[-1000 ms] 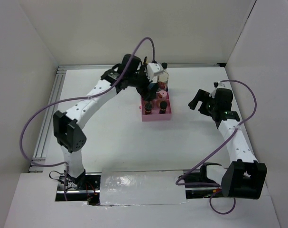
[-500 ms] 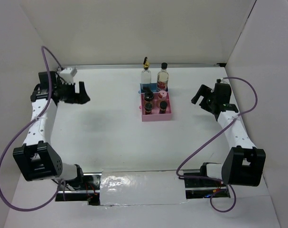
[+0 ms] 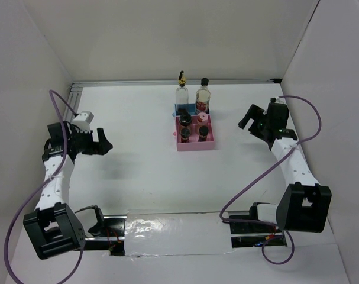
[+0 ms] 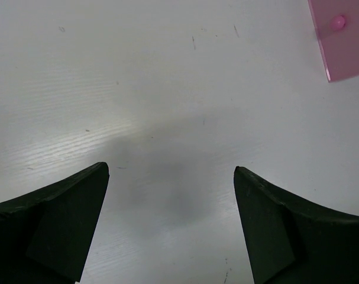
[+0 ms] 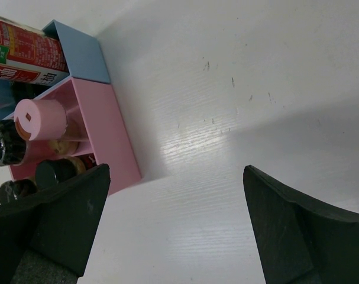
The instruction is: Organize the condiment bottles
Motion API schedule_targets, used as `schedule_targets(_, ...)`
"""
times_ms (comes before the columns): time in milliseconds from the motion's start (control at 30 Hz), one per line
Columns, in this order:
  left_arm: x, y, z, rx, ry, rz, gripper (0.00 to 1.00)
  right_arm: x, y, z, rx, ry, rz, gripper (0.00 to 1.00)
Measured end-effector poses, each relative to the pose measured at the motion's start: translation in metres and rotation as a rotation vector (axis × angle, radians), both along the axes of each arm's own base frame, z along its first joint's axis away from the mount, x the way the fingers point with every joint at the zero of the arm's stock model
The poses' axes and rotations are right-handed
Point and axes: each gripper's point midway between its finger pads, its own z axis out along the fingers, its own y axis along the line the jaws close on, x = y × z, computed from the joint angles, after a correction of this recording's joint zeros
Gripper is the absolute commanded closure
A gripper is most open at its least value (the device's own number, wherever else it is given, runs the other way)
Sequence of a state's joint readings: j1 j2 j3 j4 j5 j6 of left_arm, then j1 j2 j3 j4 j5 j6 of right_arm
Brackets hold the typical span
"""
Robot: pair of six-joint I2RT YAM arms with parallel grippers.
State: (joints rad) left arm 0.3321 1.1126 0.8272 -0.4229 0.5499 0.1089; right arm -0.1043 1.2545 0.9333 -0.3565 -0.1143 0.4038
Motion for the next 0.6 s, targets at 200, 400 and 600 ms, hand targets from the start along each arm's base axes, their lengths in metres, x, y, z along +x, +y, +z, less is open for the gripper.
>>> schedule_targets(200,-0.022,-0.025,-0.019,-0.068,-0.014,-0.096,0.01,-0.002,0.006,0.004,0.019,-0.007,0.018,0.00)
schedule_targets(400,-0.026,-0.043,-0.014,-0.093,-0.054,-0.170,0.01,-0.007,0.010,0.008,0.020,-0.014,0.030,0.00)
schedule_targets(600,-0.024,-0.047,-0.010,-0.076,-0.087,-0.205,0.01,-0.012,0.011,0.016,0.017,-0.039,0.031,0.00)
